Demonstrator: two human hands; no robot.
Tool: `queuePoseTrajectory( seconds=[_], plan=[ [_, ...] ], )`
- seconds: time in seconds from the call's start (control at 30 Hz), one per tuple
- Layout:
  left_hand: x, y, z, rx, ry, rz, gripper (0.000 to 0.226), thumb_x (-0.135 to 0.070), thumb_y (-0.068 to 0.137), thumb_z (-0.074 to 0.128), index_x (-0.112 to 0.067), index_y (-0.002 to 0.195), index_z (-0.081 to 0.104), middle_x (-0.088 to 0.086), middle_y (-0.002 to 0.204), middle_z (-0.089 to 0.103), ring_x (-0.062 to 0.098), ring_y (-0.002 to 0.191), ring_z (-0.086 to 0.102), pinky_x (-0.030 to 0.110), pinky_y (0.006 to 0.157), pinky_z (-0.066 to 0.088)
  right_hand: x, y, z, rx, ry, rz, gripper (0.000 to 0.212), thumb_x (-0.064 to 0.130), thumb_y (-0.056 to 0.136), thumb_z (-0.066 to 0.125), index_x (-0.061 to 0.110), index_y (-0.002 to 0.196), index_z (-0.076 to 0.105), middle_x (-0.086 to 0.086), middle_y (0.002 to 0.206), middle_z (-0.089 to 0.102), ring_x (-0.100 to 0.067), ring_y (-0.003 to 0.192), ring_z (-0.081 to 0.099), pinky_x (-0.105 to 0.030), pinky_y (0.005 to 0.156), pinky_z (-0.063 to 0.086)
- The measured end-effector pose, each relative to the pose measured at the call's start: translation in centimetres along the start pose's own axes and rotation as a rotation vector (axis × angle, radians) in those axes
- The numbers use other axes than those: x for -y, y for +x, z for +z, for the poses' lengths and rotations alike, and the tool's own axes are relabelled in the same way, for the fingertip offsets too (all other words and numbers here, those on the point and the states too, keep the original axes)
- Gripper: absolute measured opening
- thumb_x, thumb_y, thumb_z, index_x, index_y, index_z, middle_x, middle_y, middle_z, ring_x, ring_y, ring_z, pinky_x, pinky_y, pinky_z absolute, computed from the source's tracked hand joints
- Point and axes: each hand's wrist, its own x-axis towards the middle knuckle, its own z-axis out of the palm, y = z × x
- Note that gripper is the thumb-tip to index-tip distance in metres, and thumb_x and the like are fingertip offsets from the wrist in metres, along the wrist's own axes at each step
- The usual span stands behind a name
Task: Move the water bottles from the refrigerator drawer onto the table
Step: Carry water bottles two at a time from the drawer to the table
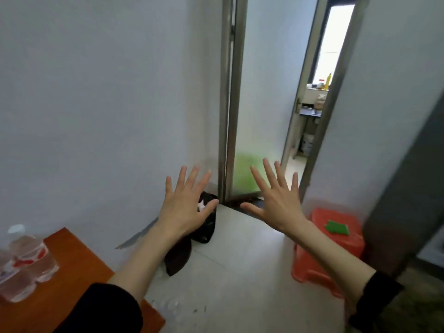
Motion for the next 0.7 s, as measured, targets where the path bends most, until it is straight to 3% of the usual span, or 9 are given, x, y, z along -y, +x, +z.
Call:
queuePoseTrajectory(
  seconds=[0.17,0.3,0.5,0.6,0.7],
  plan=[
    [-9.5,-1.7,1.9,0.020,-0.130,0.160,0.070,-0.061,0.088,0.029,-0.037,0.147,0.002,-0.003,0.158,-0.004,0.020,0.144,-0.013,0.051,0.114,-0.005,-7.5,-8.8,-3.3,0.019,-0.082,0.197,0.086,0.076,0.077,0.024,0.036,0.147,-0.007,-0.001,0.158,-0.010,-0.027,0.145,-0.009,-0.063,0.110,0.001],
    [-17.4,-2.8,2.9,0.058,-0.202,0.270,0.069,-0.062,0.088,0.029,-0.038,0.146,0.003,-0.005,0.158,-0.004,0.018,0.144,-0.014,0.050,0.114,-0.007,-13.2,-15.4,-5.2,0.016,-0.102,0.314,0.086,0.078,0.077,0.024,0.038,0.146,-0.009,-0.001,0.158,-0.011,-0.024,0.144,-0.013,-0.061,0.108,-0.008],
    [-31.0,-3.9,3.6,0.071,-0.291,0.394,0.074,-0.071,0.080,0.014,-0.039,0.146,0.001,-0.007,0.157,-0.005,0.016,0.143,-0.016,0.048,0.114,-0.008,-22.4,-25.2,-8.3,-0.012,-0.118,0.467,0.085,0.078,0.078,0.024,0.038,0.146,-0.007,0.002,0.156,-0.014,-0.020,0.138,-0.024,-0.058,0.108,-0.012],
    [-38.7,-5.3,5.2,0.102,-0.330,0.422,0.069,-0.062,0.088,0.030,-0.036,0.147,0.006,-0.004,0.158,-0.003,0.020,0.144,-0.012,0.051,0.115,-0.004,-27.5,-30.4,-9.9,0.009,-0.110,0.530,0.088,0.082,0.072,0.010,0.039,0.145,-0.010,0.003,0.155,-0.017,-0.019,0.138,-0.025,-0.056,0.107,-0.014],
    [-46.4,-6.4,6.7,0.140,-0.343,0.472,0.068,-0.060,0.090,0.030,-0.039,0.145,-0.002,-0.004,0.158,-0.007,0.020,0.144,-0.015,0.049,0.115,-0.006,-32.8,-35.0,-11.5,0.026,-0.119,0.589,0.086,0.081,0.071,0.009,0.041,0.143,-0.013,0.004,0.156,-0.016,-0.017,0.137,-0.026,-0.053,0.106,-0.016]
  ],
)
